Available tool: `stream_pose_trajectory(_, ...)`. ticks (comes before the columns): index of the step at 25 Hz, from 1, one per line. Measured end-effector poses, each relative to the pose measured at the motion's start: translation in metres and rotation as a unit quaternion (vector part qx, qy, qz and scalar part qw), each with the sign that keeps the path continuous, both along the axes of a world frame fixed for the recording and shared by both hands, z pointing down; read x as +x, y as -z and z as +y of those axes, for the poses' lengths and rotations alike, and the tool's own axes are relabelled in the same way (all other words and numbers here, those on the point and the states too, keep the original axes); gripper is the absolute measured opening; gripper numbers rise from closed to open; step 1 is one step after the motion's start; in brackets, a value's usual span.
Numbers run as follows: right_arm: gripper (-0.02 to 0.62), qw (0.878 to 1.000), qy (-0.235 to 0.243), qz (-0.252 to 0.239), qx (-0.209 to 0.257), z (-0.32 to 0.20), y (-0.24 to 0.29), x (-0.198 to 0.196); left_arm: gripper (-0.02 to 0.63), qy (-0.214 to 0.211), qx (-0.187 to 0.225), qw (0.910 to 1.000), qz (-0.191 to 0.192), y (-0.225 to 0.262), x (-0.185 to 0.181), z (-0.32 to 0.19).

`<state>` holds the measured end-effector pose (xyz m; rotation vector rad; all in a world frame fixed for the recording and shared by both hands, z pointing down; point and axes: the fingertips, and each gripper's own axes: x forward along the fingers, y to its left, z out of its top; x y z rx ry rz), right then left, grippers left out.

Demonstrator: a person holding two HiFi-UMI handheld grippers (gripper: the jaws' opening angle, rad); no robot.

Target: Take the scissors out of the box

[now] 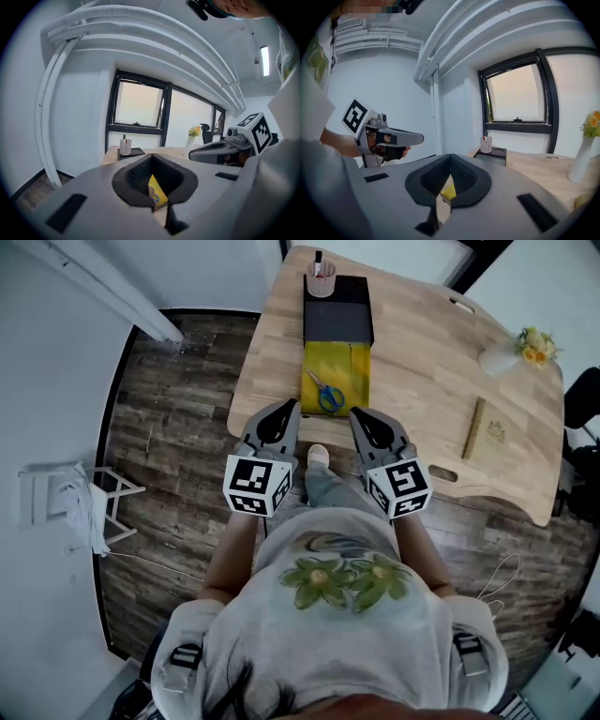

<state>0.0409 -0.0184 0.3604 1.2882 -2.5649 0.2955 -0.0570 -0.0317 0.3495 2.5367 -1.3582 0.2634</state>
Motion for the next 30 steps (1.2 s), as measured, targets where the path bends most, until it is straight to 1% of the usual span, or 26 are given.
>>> stream_pose_trajectory(3,0.008,1.000,-0.001,0.015,-0.018,-0.016,-0.015,0.001,0.006,0.000,-0.019,0.9998,0.001,-0.013,-0.001,-0.011)
stream_pose_trajectory(15,0.008,0.993,0.033,0.071,-0.084,-0.057,-0.082,-0.006,0.006,-0.003,-0.074,0.9972,-0.001,-0.061,-0.001,-0.037)
stream_pose_trajectory(21,0.009,0.989,0.047,0.080,-0.112,-0.073,-0.106,-0.016,0.006,-0.001,-0.091,0.9959,-0.001,-0.076,-0.001,-0.047)
stream_pose_trajectory(24,0.009,0.987,0.051,0.078,-0.127,-0.077,-0.116,-0.018,0.006,-0.010,-0.098,0.9951,0.001,-0.082,0.000,-0.049)
stream_pose_trajectory(25,0.013,0.987,0.051,0.079,-0.132,-0.078,-0.119,-0.019,0.006,-0.016,-0.100,0.9949,0.001,-0.083,0.001,-0.049)
stream_pose_trajectory(27,0.045,0.985,0.050,0.082,-0.142,-0.080,-0.127,-0.018,0.006,-0.022,-0.101,0.9946,0.001,-0.086,0.001,-0.050)
stream_pose_trajectory(30,0.069,0.982,0.048,0.093,-0.161,-0.085,-0.140,-0.016,0.006,-0.018,-0.107,0.9941,-0.007,-0.095,-0.004,-0.055)
